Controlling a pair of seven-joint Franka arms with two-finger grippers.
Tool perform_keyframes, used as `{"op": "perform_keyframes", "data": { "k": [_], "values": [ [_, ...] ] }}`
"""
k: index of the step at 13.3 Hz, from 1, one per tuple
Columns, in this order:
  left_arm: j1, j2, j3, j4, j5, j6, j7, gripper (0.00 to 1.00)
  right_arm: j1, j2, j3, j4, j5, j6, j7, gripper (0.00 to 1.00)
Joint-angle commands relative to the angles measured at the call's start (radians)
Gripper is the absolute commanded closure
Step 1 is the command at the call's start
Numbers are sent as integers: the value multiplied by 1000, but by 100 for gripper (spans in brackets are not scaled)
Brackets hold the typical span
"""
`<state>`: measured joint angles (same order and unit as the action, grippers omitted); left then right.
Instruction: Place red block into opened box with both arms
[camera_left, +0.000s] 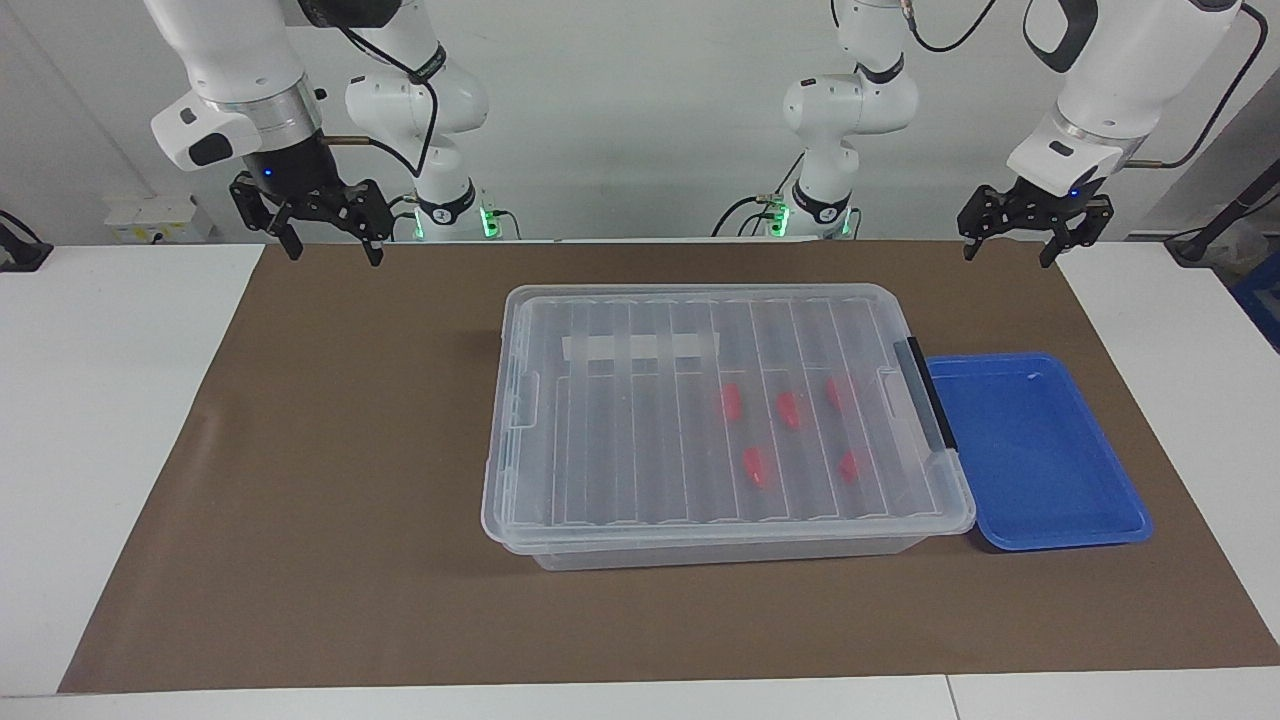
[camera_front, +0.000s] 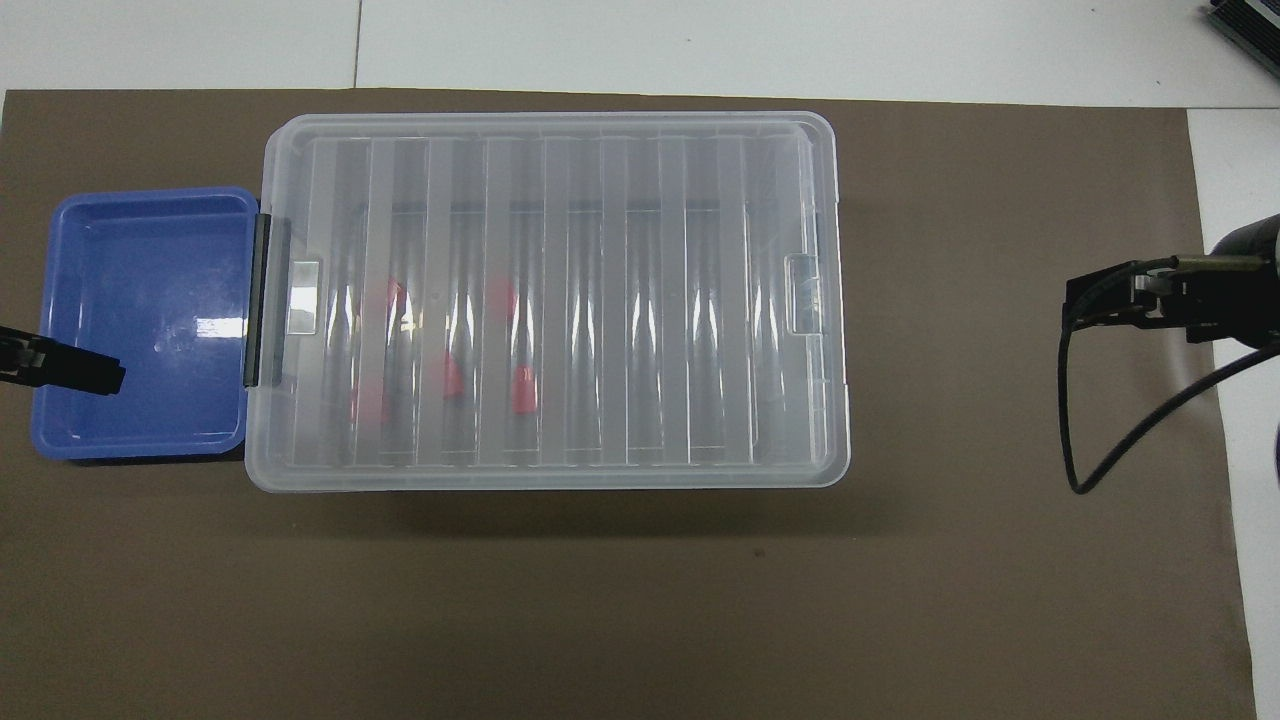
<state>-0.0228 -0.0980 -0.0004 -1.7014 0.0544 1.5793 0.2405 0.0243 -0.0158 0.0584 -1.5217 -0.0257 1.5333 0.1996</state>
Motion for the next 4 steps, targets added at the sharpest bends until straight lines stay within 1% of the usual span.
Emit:
{"op": "perform_keyframes", "data": {
  "k": [1, 4],
  "values": [
    [1, -25, -1, -23, 18, -4, -1, 0, -3, -27, 6, -31, 9, -1, 20, 0],
    [1, -25, -3, -23, 18, -4, -1, 0, -3, -30, 6, -40, 10, -2, 18, 0]
  ]
}}
